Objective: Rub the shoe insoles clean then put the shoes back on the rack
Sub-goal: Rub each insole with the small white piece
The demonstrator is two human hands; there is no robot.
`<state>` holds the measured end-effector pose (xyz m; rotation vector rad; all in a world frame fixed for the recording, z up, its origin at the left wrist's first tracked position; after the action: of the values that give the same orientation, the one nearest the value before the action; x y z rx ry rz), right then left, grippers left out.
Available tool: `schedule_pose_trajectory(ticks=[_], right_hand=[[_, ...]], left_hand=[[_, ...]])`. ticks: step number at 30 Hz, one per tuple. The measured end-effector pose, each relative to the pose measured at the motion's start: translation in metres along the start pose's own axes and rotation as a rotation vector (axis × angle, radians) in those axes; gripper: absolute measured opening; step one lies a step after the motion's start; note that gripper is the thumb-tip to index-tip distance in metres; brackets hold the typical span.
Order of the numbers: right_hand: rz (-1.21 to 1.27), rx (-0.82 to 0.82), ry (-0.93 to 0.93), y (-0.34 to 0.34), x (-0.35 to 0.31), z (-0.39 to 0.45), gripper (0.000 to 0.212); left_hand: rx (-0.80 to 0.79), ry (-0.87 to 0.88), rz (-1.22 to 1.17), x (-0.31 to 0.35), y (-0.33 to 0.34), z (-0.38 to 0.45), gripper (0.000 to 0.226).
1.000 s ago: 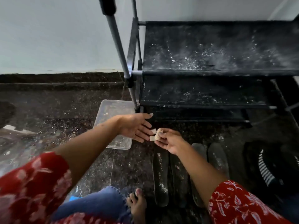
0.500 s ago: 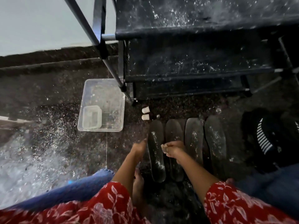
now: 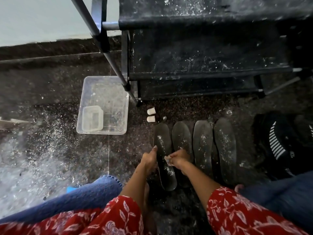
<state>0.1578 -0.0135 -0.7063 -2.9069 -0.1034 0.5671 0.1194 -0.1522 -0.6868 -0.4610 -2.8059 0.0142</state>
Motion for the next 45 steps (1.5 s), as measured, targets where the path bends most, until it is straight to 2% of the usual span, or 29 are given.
schedule_pose_trajectory(ticks=[3, 8, 13, 17, 20, 22, 25, 28, 32, 35, 39, 45], right_hand=[[-0.021, -0.012, 0.003, -0.010, -0.001, -0.015, 0.018], [-0.107, 0.028, -0.078, -0.031, -0.018, -0.047, 0.023], [-0.190, 0.013, -0.169, -0.065, -0.053, -0.095, 0.023], [-0.210, 0.016, -0.259, -0.099, -0.081, -0.141, 0.014], [-0.207, 0.022, -0.331, -0.125, -0.104, -0.188, 0.003], [-0.134, 0.003, -0.375, -0.139, -0.117, -0.225, 0.005], [-0.067, -0.013, -0.460, -0.154, -0.134, -0.275, 0.011], [-0.039, -0.041, -0.538, -0.163, -0.147, -0.314, 0.011], [-0.006, -0.072, -0.622, -0.165, -0.156, -0.342, 0.009], [0.014, -0.090, -0.660, -0.161, -0.165, -0.352, 0.010], [0.071, -0.098, -0.683, -0.167, -0.176, -0.359, 0.011], [0.031, -0.150, -0.652, -0.166, -0.187, -0.355, 0.018]], left_hand=[[-0.009, -0.030, -0.036, 0.001, 0.000, -0.010, 0.043], [-0.024, 0.003, 0.102, 0.015, 0.002, -0.041, 0.039], [0.033, 0.128, 0.267, 0.050, 0.005, -0.091, 0.030], [0.026, 0.253, 0.426, 0.085, 0.018, -0.144, 0.020], [0.009, 0.375, 0.484, 0.111, 0.028, -0.192, 0.021], [-0.007, 0.448, 0.491, 0.125, 0.035, -0.230, 0.024], [-0.023, 0.568, 0.452, 0.140, 0.043, -0.284, 0.026], [0.028, 0.731, 0.398, 0.145, 0.043, -0.323, 0.024], [0.007, 0.858, 0.172, 0.142, 0.036, -0.350, 0.017], [-0.004, 0.858, 0.000, 0.147, 0.029, -0.358, 0.019], [-0.035, 0.848, -0.146, 0.165, 0.027, -0.361, 0.040], [-0.217, 0.787, -0.301, 0.183, 0.032, -0.353, 0.035]])
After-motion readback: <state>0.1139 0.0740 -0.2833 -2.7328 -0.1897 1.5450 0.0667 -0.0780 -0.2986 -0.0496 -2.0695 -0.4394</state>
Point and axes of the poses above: each hand's wrist, its own z-axis towards the middle knuckle, its own y-axis out of the palm, x = y × z, the point moved 6 cm from there along z, towards the middle knuckle, and after that the axes turned 5 degrees about -x, right-handed, at the moved point
